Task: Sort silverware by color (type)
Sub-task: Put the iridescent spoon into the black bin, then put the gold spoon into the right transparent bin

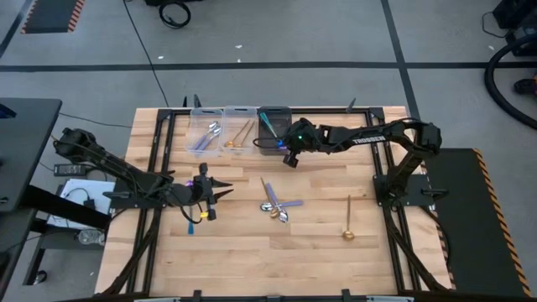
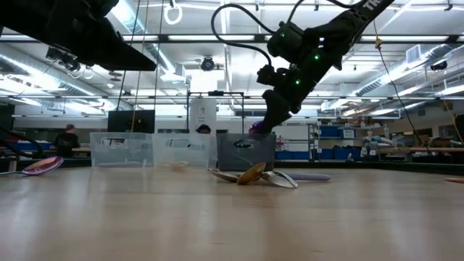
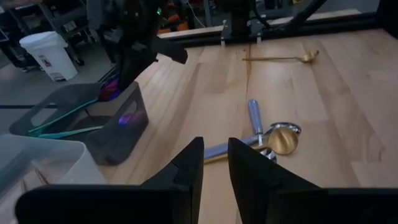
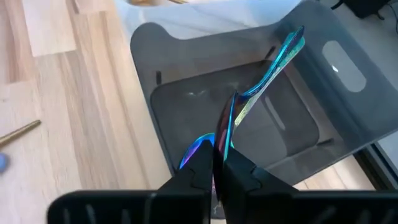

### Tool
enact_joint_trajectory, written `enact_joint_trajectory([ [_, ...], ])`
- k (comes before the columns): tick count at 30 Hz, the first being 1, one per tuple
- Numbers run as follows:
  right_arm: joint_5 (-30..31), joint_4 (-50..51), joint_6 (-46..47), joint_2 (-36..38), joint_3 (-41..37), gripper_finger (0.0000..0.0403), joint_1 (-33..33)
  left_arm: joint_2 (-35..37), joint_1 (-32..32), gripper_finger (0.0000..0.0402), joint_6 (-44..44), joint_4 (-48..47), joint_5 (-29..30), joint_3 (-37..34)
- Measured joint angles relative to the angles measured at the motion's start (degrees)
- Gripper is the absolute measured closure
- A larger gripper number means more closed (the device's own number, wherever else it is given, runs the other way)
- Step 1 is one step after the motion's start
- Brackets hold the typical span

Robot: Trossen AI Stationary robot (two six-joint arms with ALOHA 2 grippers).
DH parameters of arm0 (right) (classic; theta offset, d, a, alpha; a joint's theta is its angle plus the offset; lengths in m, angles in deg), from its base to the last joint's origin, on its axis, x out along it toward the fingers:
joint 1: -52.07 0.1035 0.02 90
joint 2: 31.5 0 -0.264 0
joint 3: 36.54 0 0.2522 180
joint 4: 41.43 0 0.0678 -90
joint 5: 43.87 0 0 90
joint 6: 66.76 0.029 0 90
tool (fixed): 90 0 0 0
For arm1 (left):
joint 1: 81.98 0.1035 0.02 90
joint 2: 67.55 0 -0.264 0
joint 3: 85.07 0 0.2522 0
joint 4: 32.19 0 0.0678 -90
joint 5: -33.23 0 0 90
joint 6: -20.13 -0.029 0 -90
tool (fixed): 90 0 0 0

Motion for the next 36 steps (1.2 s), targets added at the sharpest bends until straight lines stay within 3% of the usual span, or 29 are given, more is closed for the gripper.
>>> enact_joint_trajectory([
  [13, -2.4, -0.2, 0.8, 0.2, 0.0, 0.0301, 0.5, 0.0, 0.0, 0.032, 0.5, -0.1, 0.0, 0.0],
  [20, -1.7, -0.2, 4.5, 3.5, 0.0, 0.0299, 1.7, 0.0, 0.0, 0.032, 1.3, -0.1, 0.0, 0.0],
  [25, -1.5, 0.1, 5.4, 6.9, 0.1, 0.03, 4.2, 0.0, 0.0, 0.032, -3.3, -0.2, 0.0, 0.0],
  [31, -1.5, 0.3, 10.3, 9.6, 0.1, 0.03, 7.9, 0.0, -0.2, 0.032, 3.0, -0.2, -0.1, 0.0],
  [36, -1.3, 0.7, 13.7, 9.6, 0.1, 0.03, 12.7, 0.0, -0.2, 0.032, 2.7, -0.2, 0.0, 0.0],
])
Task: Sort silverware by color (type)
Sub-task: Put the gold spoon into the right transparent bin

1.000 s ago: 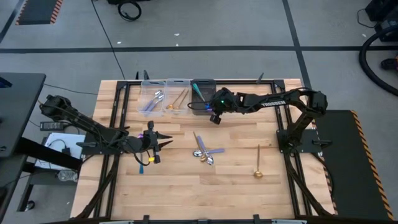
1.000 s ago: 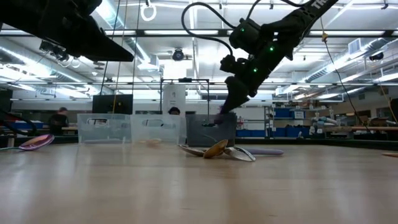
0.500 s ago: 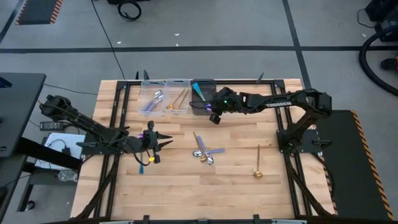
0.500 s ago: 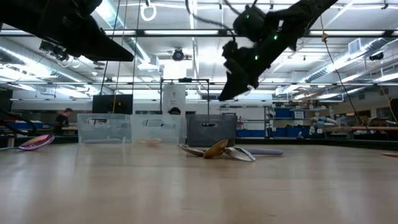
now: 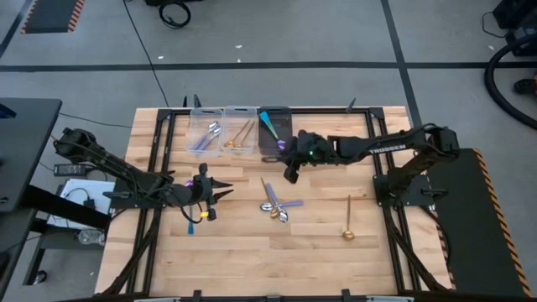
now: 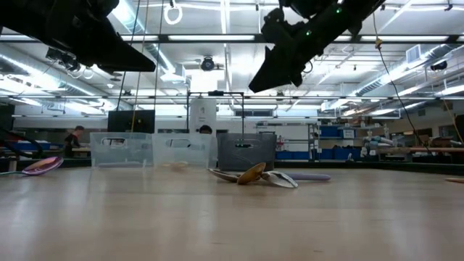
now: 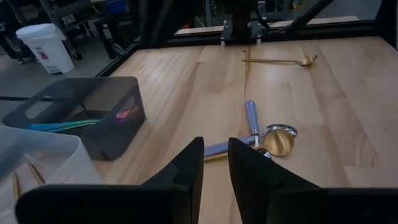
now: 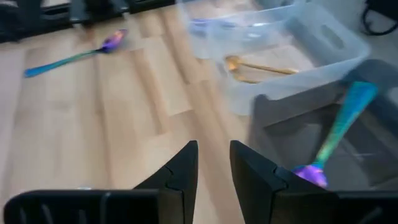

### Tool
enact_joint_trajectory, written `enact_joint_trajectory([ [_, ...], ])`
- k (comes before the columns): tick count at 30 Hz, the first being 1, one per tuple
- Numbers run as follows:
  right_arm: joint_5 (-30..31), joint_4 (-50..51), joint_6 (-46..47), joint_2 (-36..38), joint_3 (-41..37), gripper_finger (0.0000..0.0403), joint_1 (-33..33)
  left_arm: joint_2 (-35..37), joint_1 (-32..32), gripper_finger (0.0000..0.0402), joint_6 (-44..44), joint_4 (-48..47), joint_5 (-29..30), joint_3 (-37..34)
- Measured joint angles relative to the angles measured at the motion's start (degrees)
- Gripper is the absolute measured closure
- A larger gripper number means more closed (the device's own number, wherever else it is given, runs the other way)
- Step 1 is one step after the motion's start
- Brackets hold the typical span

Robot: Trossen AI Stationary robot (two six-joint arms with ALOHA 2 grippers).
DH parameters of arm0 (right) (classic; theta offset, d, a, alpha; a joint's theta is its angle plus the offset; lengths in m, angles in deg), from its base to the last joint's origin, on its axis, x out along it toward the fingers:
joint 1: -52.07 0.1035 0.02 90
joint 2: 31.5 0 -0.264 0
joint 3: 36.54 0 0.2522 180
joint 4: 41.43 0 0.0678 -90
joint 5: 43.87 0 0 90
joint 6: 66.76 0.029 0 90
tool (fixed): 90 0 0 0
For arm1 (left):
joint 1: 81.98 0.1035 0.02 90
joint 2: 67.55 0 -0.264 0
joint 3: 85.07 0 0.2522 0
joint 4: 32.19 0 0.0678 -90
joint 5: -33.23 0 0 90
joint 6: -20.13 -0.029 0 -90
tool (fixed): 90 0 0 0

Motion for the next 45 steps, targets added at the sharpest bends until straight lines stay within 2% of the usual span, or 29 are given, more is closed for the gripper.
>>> enact_joint_trajectory([
  [18, 10.6, 8.3, 10.7, 0.3, -0.1, 0.0301, 15.2, 0.0, 0.0, 0.032, -0.2, 0.0, 0.0, 0.0],
  [34, 10.6, 10.2, 15.8, -1.2, -0.1, 0.0301, 20.7, 0.0, 0.0, 0.032, -0.3, 0.0, 0.0, 0.0],
  [45, 7.4, 1.1, 8.3, -13.0, -0.1, 0.0301, 23.0, 0.0, 0.0, 0.032, -0.2, 0.5, 0.0, 0.0],
])
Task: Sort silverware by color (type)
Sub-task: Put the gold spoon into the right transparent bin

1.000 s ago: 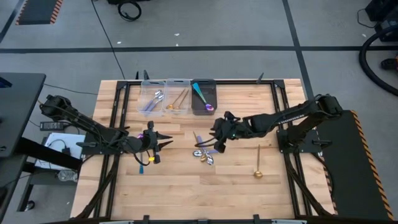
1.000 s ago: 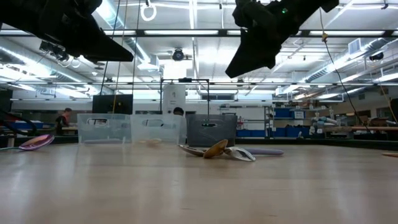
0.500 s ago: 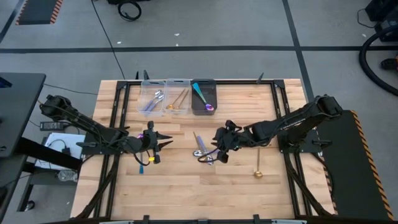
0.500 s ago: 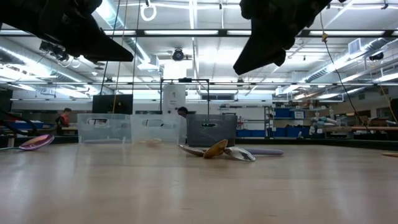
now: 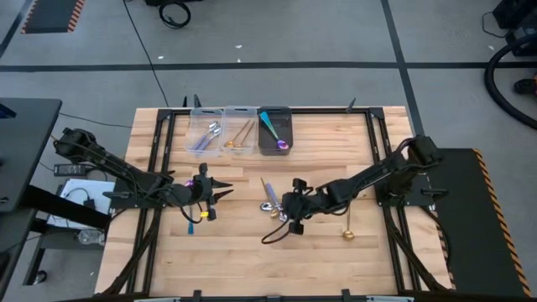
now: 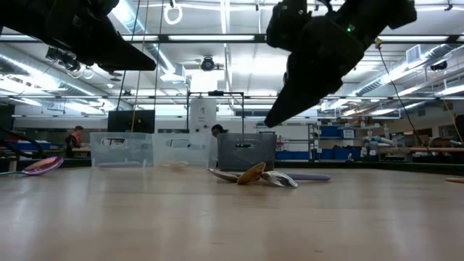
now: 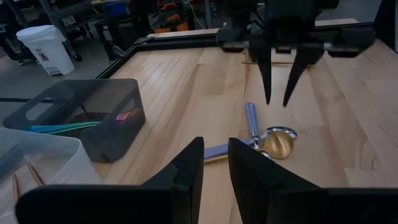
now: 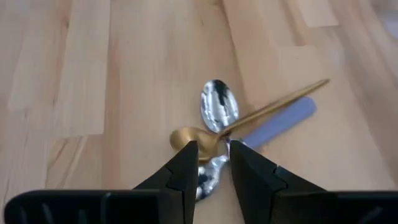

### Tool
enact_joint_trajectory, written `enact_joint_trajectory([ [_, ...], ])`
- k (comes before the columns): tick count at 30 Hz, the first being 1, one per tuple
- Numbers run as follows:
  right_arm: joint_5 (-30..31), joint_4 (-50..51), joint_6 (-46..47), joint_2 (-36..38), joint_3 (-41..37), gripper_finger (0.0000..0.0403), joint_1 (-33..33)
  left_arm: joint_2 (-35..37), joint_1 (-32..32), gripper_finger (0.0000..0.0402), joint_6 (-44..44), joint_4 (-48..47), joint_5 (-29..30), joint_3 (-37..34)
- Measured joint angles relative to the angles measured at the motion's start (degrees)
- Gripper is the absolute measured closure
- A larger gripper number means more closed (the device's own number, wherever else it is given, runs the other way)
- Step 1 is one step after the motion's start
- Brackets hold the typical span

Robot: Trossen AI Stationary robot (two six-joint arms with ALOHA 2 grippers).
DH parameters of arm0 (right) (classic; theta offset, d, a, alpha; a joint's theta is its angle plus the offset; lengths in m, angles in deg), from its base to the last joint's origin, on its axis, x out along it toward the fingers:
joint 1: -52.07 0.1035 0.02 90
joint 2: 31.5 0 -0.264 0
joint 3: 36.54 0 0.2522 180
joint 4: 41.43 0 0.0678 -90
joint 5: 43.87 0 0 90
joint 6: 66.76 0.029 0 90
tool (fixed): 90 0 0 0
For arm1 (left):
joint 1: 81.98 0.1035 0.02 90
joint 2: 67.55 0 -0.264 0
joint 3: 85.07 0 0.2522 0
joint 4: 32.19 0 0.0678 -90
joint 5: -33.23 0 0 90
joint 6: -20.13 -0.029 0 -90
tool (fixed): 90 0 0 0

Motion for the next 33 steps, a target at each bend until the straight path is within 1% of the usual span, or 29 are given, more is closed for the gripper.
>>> enact_joint_trajectory([
  [7, -2.0, -3.0, -0.9, -1.4, 0.0, 0.0301, 0.3, 0.0, 0.0, 0.032, 0.0, 0.0, 0.0, 0.0],
  [12, -1.9, -5.0, -2.9, -1.6, 0.1, 0.0301, 0.9, 0.0, 0.0, 0.032, 0.0, -0.1, 0.0, 0.0],
  [20, -1.8, -8.5, -6.4, -5.0, 0.1, 0.0301, 1.7, 0.0, 0.0, 0.032, 0.1, -0.1, 0.0, 0.0],
  [25, -1.1, -9.0, -7.0, -5.1, 0.1, 0.0301, 1.7, 0.0, 0.0, 0.032, 0.0, -0.2, 0.0, 0.0],
  [33, -1.2, -9.3, -12.4, -5.1, 0.1, 0.0301, 1.8, 0.0, 0.0, 0.032, 0.0, 0.0, 0.0, 0.0],
])
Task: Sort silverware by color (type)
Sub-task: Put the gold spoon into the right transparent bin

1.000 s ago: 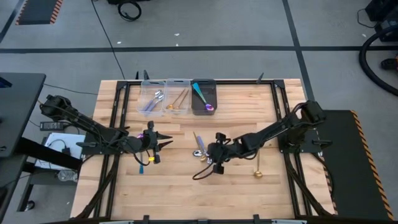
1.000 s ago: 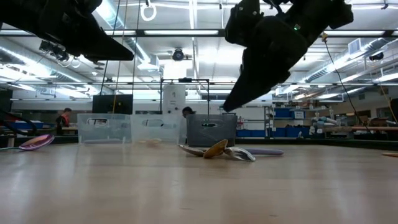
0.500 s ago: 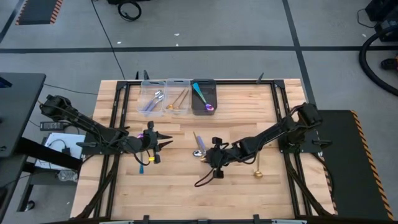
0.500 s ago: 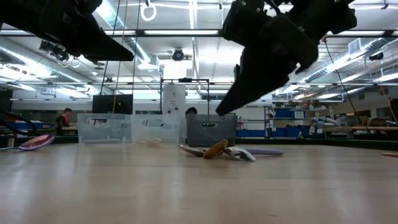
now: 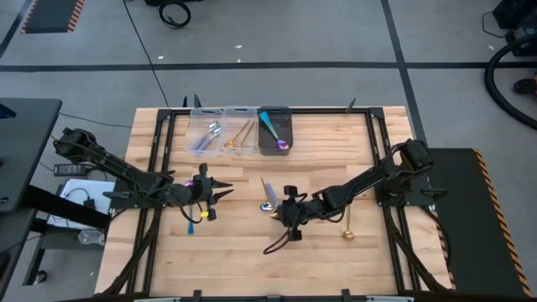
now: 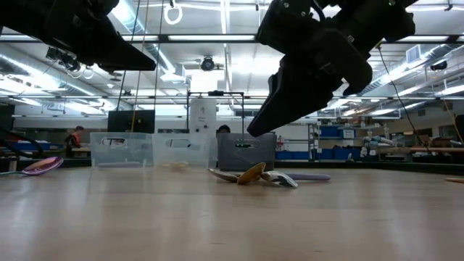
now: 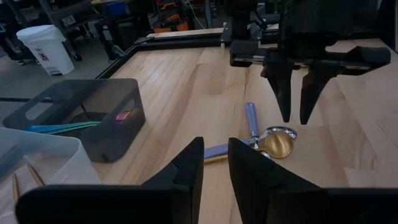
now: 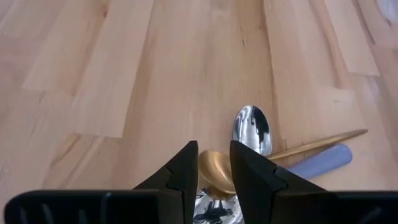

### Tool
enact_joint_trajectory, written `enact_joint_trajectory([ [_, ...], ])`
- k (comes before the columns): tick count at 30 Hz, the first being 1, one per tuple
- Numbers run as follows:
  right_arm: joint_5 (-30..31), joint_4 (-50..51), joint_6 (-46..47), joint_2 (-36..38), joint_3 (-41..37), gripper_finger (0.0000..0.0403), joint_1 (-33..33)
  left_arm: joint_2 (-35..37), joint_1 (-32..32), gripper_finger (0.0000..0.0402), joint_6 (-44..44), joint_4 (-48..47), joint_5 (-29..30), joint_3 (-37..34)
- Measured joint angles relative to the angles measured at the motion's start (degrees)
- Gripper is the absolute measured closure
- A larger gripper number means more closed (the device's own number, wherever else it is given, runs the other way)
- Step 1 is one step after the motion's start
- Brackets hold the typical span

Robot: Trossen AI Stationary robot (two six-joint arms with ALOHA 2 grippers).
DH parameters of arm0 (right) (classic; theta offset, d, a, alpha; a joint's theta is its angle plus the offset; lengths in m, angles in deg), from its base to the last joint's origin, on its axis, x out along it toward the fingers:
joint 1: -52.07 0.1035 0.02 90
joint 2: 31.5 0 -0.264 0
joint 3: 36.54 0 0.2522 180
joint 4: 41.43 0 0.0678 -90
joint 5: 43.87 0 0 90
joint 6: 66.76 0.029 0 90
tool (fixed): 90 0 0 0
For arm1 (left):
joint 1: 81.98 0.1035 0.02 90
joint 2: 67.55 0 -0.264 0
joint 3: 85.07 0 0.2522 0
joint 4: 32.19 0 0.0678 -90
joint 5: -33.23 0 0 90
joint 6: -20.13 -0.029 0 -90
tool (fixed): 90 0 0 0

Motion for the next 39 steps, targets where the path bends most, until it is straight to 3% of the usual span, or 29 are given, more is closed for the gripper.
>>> enact_joint_trajectory([
  [7, -0.4, -0.6, -5.8, 0.0, 0.0, 0.0286, 0.3, 0.0, 0.0, 0.032, 0.0, 0.0, 0.0, 0.0],
  [13, -1.5, -6.6, -11.4, -2.9, 0.0, 0.0241, 0.9, 0.0, 0.0, 0.032, 0.0, -0.1, 0.0, 0.0],
  [20, -1.2, -6.5, -15.3, -5.9, 0.2, 0.0207, 0.9, 0.0, 0.0, 0.032, 0.0, 0.7, 0.0, 0.0],
  [39, 1.9, -6.2, -19.1, -8.9, 0.1, 0.0269, -1.3, 0.0, 0.1, 0.032, -0.1, 2.3, -0.2, 0.0],
])
